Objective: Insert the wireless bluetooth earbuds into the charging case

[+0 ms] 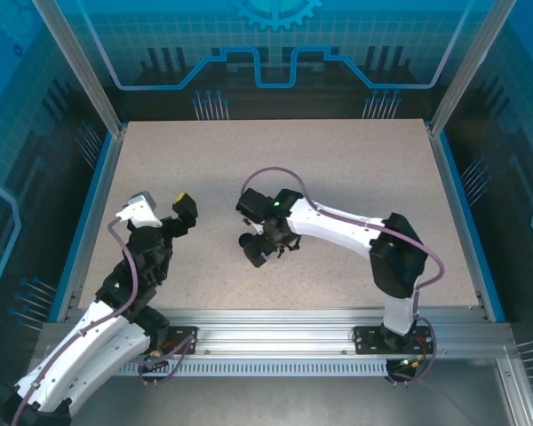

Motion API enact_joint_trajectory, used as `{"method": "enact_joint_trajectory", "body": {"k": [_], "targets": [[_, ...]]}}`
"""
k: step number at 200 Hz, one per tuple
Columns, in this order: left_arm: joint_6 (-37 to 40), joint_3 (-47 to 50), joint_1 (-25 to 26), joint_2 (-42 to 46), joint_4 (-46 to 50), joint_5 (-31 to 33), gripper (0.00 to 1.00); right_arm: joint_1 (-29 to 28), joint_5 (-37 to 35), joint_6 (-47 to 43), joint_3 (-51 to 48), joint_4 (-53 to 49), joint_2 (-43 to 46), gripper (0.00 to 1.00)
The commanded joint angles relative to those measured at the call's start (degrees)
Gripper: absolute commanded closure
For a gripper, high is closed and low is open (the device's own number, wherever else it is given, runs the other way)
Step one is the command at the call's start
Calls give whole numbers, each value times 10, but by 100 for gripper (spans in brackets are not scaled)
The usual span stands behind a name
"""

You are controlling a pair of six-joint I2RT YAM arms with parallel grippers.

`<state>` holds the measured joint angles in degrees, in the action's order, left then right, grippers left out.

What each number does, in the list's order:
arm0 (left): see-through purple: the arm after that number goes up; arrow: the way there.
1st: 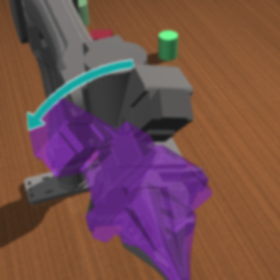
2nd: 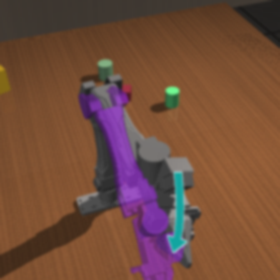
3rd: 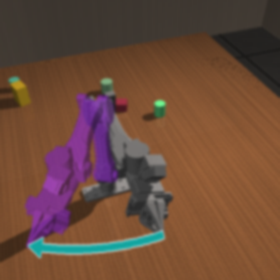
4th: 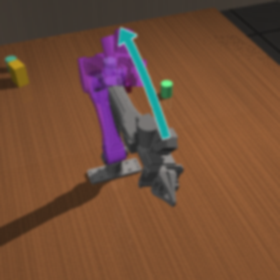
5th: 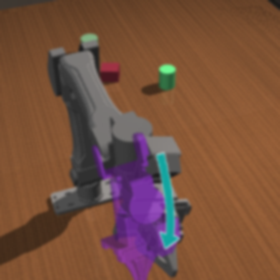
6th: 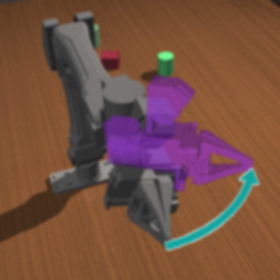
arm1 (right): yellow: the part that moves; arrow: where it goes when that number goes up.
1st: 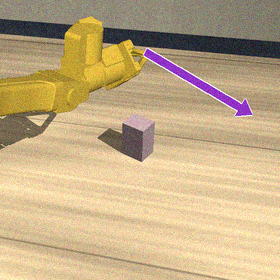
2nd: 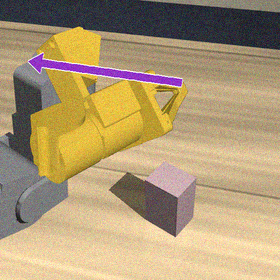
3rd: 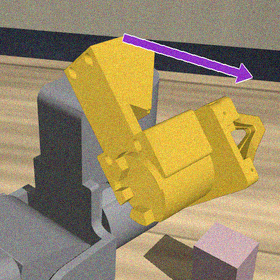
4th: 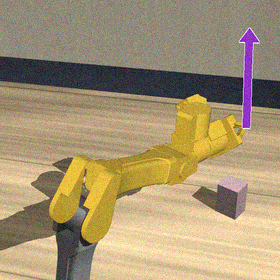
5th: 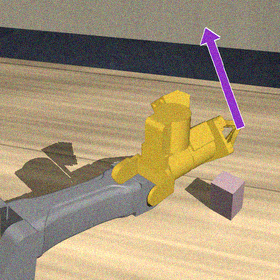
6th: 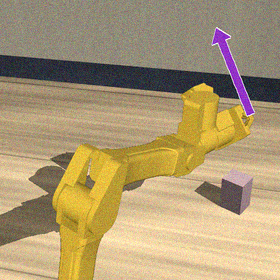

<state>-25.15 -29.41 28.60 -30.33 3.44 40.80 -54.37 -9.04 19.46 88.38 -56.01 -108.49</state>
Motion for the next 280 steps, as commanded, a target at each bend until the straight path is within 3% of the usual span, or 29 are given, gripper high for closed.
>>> {"method": "enact_joint_trajectory", "body": {"k": [1,73,136,280], "targets": [[-18,5,-6,2,10,26,1,-7,-7,13,49,-27,-47,5],[-19,4,-7,0,15,36,1,-6,-12,13,97,-13,-148,16],[-19,3,-7,-4,10,39,1,8,-2,29,80,12,-167,29],[-23,5,-7,-13,10,35,1,9,-6,34,50,21,-182,46]]}}
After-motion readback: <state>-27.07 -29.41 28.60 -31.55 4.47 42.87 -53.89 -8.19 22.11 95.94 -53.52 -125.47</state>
